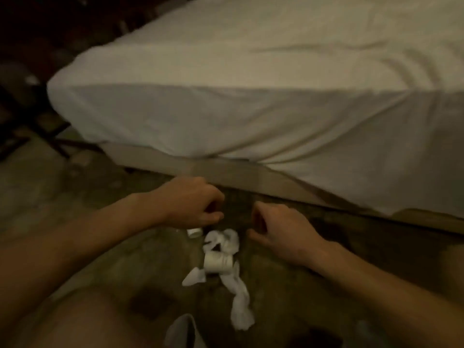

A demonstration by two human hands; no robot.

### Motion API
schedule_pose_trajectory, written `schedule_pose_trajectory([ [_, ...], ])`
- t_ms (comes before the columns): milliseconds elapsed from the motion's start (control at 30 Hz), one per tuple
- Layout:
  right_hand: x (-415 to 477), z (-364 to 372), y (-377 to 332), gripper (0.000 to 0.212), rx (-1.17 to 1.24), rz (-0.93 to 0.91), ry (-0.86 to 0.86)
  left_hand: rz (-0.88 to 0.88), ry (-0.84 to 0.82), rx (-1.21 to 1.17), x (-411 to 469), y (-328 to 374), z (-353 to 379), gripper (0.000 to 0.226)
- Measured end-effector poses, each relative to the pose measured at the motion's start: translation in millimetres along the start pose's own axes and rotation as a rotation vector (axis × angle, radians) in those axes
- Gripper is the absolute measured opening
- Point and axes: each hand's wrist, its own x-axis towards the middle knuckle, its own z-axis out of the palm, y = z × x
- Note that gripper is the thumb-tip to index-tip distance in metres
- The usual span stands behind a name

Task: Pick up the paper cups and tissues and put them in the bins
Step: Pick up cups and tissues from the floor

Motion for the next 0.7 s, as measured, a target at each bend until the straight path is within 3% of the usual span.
schedule_pose_trajectory([
  [200,51,130,13,0.022,0.008,0.187,-0.363,-0.184,-0.139,-0.408,-27,-75,163,0.016],
  [333,69,194,27,0.036,0.081,0.313,-0.455,-0.305,-0.056,-0.695,-14,-71,254,0.024],
  [467,103,226,44,0.068,0.011,0.259,-0.371,-0.535,0.099,-0.93,5,-61,323,0.041],
  [600,139,247,61,0.116,-0.106,0.068,-0.547,-0.633,0.145,-1.163,24,-45,368,0.038],
  [700,151,261,77,0.135,-0.102,0.005,-0.629,-0.666,0.205,-1.288,23,-42,373,0.027],
])
